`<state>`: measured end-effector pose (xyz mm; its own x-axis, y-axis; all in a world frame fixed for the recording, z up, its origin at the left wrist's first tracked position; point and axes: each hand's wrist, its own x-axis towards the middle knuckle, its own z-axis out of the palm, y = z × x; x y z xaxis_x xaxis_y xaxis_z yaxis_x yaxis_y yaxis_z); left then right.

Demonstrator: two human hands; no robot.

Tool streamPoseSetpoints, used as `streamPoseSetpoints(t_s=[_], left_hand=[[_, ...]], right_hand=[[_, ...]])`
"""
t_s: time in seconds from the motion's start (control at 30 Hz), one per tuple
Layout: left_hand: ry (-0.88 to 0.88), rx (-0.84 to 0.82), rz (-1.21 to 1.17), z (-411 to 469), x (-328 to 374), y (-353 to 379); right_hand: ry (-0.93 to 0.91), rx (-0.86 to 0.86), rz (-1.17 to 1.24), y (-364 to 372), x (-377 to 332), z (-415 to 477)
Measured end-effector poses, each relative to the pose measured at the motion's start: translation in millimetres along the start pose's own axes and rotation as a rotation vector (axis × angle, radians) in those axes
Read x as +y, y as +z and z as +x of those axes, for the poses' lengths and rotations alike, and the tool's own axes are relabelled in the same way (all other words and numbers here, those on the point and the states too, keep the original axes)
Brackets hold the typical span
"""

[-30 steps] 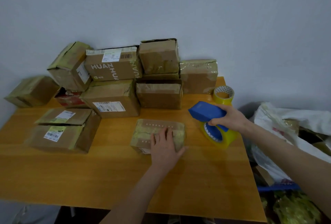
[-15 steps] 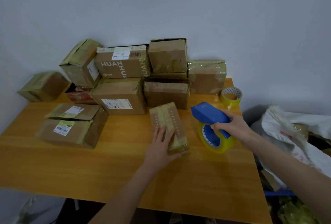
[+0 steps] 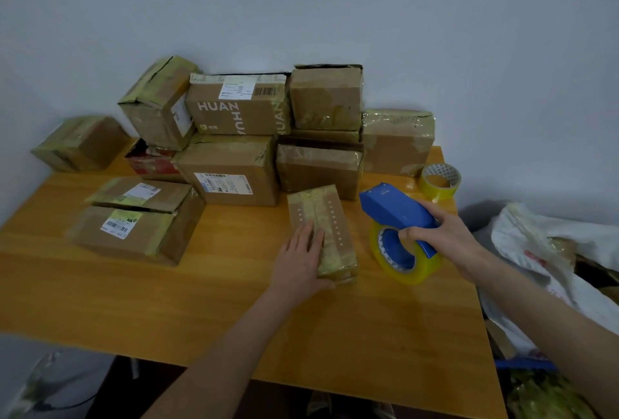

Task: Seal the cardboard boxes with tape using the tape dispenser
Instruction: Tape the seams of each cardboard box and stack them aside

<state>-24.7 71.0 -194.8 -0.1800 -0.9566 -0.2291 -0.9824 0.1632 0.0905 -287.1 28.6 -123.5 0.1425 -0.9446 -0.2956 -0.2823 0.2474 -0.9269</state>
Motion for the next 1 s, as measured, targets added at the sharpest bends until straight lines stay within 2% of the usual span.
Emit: streamPoseSetpoints(t_s=[0.13,0.4,1.0], left_hand=[[0.074,-0.039,0.074,12,-1,6],[0.206,-0.121,0.017,16,-13,-12],[0.343,-0.141,0.030,18,-18,-14]], right_hand=[[0.001,0.005,-0.013,2,1,-1],[0.023,0.011,-0.024,0,-3,-2],[0.044,-0.082,-0.040,-6,-18,-4]])
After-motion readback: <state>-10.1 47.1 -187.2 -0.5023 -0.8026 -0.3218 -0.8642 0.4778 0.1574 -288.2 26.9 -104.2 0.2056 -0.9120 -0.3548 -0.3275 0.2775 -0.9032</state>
